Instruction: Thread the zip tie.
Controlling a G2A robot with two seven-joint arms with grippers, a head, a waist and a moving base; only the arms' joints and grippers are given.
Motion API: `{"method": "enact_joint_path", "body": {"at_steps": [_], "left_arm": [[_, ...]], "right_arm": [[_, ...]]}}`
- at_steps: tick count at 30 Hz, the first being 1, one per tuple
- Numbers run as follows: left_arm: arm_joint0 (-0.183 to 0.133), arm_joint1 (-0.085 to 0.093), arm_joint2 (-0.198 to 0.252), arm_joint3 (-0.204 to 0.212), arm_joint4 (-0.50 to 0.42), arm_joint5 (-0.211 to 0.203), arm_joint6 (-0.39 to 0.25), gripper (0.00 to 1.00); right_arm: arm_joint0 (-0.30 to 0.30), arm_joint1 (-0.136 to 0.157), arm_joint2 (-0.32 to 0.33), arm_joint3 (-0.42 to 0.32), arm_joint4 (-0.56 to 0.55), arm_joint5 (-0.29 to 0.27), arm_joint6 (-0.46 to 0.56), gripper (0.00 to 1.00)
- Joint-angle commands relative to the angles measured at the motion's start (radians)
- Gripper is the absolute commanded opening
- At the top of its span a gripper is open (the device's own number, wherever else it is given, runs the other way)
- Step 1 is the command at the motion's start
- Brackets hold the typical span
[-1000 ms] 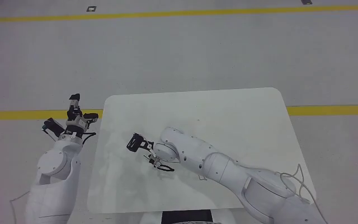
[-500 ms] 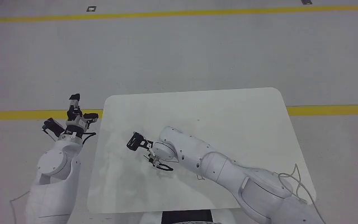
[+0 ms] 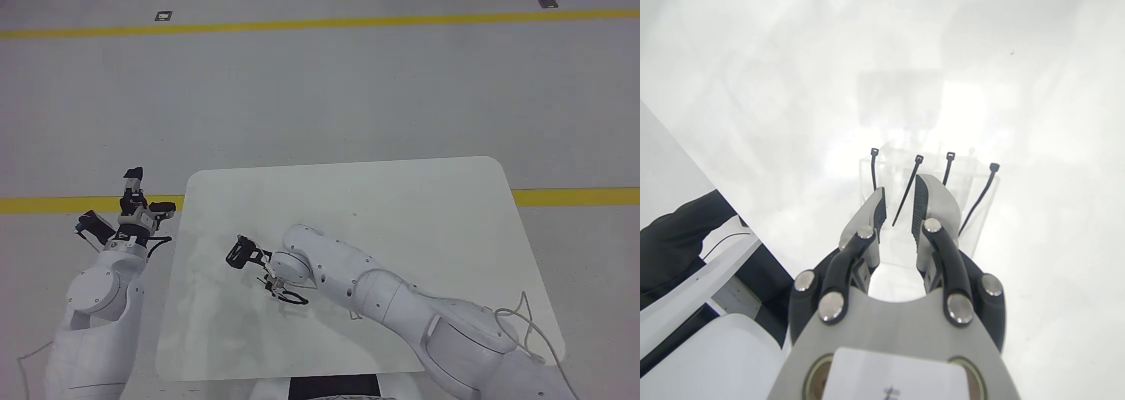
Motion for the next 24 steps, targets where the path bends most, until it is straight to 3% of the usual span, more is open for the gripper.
{"method": "enact_joint_path", "body": {"at_steps": [1, 3, 7, 14, 24], "left_arm": [[0.0, 0.0, 0.0, 0.0, 0.0, 0.0, 0.0, 1.0], [0.0, 0.0, 0.0, 0.0, 0.0, 0.0, 0.0, 1.0], [0.0, 0.0, 0.0, 0.0, 0.0, 0.0, 0.0, 1.0], [0.0, 0.0, 0.0, 0.0, 0.0, 0.0, 0.0, 1.0], [0.0, 0.0, 0.0, 0.0, 0.0, 0.0, 0.0, 1.0]], "right_arm": [[0.001, -0.004, 0.001, 0.009, 0.003, -0.004, -0.001, 0.16], [0.002, -0.008, 0.003, 0.018, 0.005, -0.008, -0.002, 0.15], [0.003, -0.015, 0.007, 0.031, 0.007, -0.01, -0.007, 0.0], [-0.003, -0.017, 0.018, 0.021, -0.007, -0.003, -0.009, 0.0], [-0.031, 0.012, 0.065, -0.075, -0.046, 0.01, 0.0, 0.0]]}}
